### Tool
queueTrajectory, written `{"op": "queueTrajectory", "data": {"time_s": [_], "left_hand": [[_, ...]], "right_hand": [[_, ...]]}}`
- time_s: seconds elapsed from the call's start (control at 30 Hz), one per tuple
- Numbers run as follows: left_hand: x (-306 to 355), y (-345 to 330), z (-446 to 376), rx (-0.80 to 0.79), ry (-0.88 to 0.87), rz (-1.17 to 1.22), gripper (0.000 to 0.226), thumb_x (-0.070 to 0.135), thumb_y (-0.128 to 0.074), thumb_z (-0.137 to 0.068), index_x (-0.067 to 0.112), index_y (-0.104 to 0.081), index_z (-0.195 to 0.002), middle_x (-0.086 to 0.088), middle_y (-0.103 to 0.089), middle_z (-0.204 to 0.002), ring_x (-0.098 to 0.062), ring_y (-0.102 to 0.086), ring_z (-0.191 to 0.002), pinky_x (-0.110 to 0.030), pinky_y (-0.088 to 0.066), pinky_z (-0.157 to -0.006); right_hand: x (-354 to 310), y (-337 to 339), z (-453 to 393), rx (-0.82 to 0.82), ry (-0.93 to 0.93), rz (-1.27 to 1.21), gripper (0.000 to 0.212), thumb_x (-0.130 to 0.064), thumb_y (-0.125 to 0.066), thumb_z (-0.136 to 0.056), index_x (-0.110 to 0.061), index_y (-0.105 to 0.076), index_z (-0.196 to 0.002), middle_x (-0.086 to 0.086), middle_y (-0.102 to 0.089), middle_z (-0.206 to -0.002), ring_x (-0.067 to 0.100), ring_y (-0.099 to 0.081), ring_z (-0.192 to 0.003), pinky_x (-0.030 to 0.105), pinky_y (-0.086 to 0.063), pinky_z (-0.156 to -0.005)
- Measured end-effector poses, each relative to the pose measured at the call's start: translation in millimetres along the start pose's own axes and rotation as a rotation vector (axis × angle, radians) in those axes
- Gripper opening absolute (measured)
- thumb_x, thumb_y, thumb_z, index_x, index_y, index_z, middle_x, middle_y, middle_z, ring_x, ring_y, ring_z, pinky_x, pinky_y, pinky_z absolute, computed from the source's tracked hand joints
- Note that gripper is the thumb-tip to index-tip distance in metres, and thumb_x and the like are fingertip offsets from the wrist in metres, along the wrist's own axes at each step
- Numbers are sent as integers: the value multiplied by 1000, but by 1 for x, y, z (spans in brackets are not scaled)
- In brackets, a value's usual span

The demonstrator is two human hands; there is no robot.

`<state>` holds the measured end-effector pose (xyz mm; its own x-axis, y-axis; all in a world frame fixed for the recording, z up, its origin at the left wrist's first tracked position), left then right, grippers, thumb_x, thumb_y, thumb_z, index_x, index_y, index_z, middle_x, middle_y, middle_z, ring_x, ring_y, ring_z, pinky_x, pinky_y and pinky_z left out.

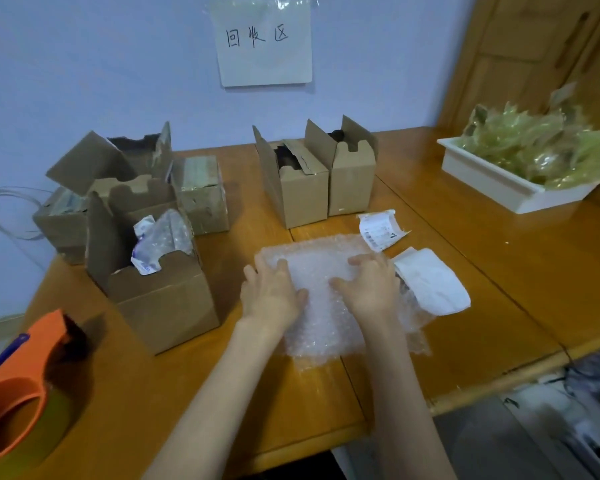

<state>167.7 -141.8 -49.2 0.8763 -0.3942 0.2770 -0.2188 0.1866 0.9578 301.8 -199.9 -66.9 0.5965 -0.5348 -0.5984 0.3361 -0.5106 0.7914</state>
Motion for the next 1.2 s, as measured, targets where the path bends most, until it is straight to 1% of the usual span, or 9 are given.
{"op": "queueTrajectory", "data": {"time_s": [0.23, 0.37, 0.43, 0.53, 0.63, 0.73, 0.97, 1.1, 1.2], "left_hand": [[-4, -4, 5, 62, 76, 70, 80, 61, -52, -89, 18, -18, -147, -15, -32, -134, -29, -35, -119, -36, -38, -96], [-10, 0, 4, 115, 72, 191, 84, 59, -53, -89, 27, -8, -152, -16, -40, -136, -31, -34, -123, -39, -33, -101], [-14, 2, 2, 136, 69, 315, 84, 51, -60, -88, 30, -9, -152, -13, -44, -138, -32, -32, -128, -41, -30, -104], [-18, 7, 2, 265, -3, 482, 78, 31, -71, -85, 34, -25, -148, -4, -53, -127, -26, -41, -121, -39, -38, -101], [-17, 13, 2, 292, -113, 764, 67, 1, -68, -86, 37, -43, -136, 4, -54, -122, -14, -61, -87, -19, -51, -68], [-20, 20, 3, 357, -146, 800, 65, -13, -57, -85, 37, -52, -126, 7, -53, -124, -13, -63, -78, -23, -53, -57], [-19, 27, 1, 412, 17, 704, 48, -5, -49, -89, 19, -53, -130, 0, -51, -128, -17, -56, -97, -38, -49, -90], [-22, 28, 7, 535, 85, 672, 45, -2, -47, -92, 16, -49, -132, 3, -46, -130, -1, -48, -80, -9, -33, -66], [-25, 34, 7, 553, 64, 786, 43, -5, -42, -91, 15, -50, -128, 3, -47, -127, 9, -45, -78, -8, -30, -66]], "right_hand": [[0, 1, 1, 130, 19, -123, 17, -22, -72, -82, -23, -71, -99, -3, -64, -113, 18, -53, -113, 34, -38, -99], [-5, 3, 0, 99, 20, -380, 15, -27, -74, -80, -32, -61, -84, -9, -50, -111, 20, -49, -120, 44, -36, -106], [-6, 5, -1, 36, 33, -446, 10, -30, -69, -85, -31, -59, -89, -10, -42, -112, 18, -46, -122, 36, -36, -102], [-6, 3, -4, -37, 59, -537, 8, -31, -61, -91, -28, -56, -96, -7, -49, -119, 13, -47, -117, 32, -36, -96], [-7, 0, -2, -85, 67, -579, 16, -40, -59, -91, -30, -53, -102, -8, -53, -122, 12, -49, -116, 43, -38, -106], [-6, 3, -1, -115, 23, -537, 33, -50, -54, -92, -28, -53, -116, -5, -50, -132, 14, -47, -122, 42, -38, -107], [-1, 5, -3, -83, -23, -313, 49, -29, -63, -91, -14, -48, -136, 7, -43, -143, 22, -41, -131, 31, -36, -102], [5, 7, -5, -33, -101, -380, 53, -27, -69, -86, -14, -52, -135, 5, -50, -141, 25, -43, -131, 36, -39, -103], [14, 11, -4, 5, -163, -378, 47, -39, -68, -84, -17, -60, -125, -1, -61, -121, 24, -41, -126, 34, -41, -91]]}}
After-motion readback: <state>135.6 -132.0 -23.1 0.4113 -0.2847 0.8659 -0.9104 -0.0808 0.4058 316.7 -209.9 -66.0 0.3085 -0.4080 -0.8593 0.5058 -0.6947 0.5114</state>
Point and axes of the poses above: each hand's wrist, its own z-axis away from the middle knuckle, its own y-axis out of the back of the hand, x = y × z, the point moved 2 cm from there along -z, towards the middle knuckle
